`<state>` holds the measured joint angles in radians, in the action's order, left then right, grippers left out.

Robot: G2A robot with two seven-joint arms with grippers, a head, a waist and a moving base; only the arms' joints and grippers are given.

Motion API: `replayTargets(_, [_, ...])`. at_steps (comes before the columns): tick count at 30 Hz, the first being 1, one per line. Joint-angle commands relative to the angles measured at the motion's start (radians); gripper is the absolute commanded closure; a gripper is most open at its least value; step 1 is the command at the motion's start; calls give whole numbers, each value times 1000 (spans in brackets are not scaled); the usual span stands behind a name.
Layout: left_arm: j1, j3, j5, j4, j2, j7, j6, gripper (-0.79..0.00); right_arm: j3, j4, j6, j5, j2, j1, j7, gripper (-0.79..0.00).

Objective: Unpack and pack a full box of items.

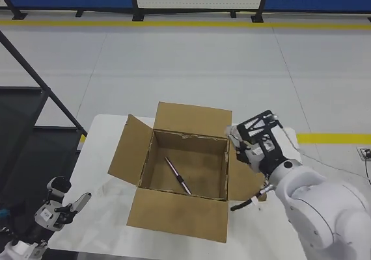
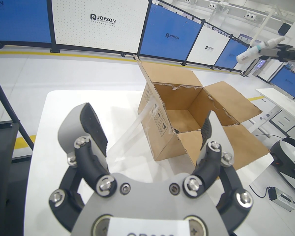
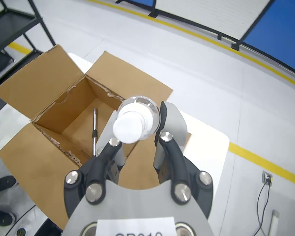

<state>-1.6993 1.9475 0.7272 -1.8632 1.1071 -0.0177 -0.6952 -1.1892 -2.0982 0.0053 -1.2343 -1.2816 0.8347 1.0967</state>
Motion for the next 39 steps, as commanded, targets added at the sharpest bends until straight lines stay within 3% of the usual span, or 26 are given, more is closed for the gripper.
replayTargets(1, [0,0,0,0,0,0,0,-785,126,137,28,11,-21,-124,13,0])
replayTargets(7, [0,0,0,0,0,0,0,-785,361,507,58,128,-95,-339,-10,0])
replayTargets(13, [0,0,0,0,0,0,0,-785,513,864,58,254,-180,-457,-110,0])
replayTargets(20, [0,0,0,0,0,0,0,-785,592,1146,85,306,-258,-523,-201,0])
replayTargets(29, [0,0,0,0,0,0,0,-785,612,1333,43,362,-314,-544,-257,0])
replayTargets(31, [0,0,0,0,0,0,0,-785,613,1354,34,362,-322,-544,-267,-243])
replayTargets(35, [0,0,0,0,0,0,0,-785,613,1364,24,357,-331,-538,-277,-376])
replayTargets(36, [0,0,0,0,0,0,0,-785,612,1362,26,353,-332,-536,-279,-459])
replayTargets(39, [0,0,0,0,0,0,0,-785,601,1355,32,341,-331,-531,-283,-579])
